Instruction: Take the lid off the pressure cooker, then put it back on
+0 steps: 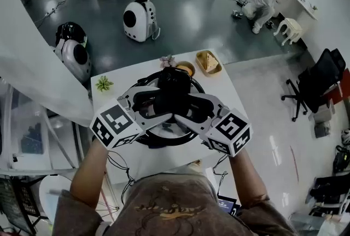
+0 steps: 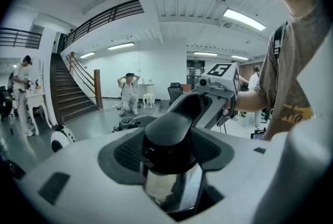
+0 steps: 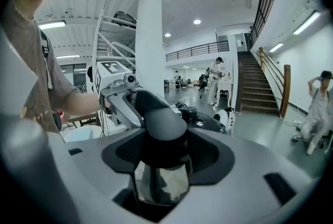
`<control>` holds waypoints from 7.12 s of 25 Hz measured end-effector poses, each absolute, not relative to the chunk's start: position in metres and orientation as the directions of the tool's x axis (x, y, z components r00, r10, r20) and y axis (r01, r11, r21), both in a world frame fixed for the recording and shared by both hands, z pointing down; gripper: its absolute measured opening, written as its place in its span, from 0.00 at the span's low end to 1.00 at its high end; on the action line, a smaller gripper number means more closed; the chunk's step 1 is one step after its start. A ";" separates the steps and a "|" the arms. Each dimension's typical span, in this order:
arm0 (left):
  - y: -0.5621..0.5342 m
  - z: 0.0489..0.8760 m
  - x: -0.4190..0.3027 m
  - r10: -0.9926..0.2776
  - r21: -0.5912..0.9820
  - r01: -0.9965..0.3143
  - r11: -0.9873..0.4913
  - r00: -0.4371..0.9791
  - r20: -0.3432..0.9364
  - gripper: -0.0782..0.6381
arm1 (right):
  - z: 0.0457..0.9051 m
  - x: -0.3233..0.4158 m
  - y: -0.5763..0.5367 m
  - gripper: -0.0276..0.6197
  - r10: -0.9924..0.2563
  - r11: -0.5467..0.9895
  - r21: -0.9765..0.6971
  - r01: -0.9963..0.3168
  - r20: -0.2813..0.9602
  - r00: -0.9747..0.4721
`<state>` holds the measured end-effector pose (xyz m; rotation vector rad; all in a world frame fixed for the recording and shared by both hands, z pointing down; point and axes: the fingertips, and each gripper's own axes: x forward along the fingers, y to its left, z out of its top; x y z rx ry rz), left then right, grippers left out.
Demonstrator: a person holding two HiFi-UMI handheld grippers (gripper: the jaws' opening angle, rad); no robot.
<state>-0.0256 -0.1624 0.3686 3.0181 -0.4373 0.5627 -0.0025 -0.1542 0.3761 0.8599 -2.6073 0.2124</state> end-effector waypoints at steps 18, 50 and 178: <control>-0.172 0.409 -0.073 -0.166 0.009 -0.186 -0.983 0.899 0.405 0.50 | 0.416 -0.052 -0.161 0.43 -0.594 0.736 -0.089 -0.672 0.391 -0.703; -0.184 0.433 -0.081 -0.125 0.098 -0.174 -0.980 0.915 0.383 0.50 | 0.438 -0.061 -0.173 0.43 -0.575 0.729 -0.098 -0.678 0.450 -0.684; 0.049 0.448 -0.088 -0.980 0.124 -0.978 -0.166 0.178 0.090 0.12 | 0.466 0.096 -0.002 0.04 -0.676 0.717 -0.087 -0.692 0.155 -0.720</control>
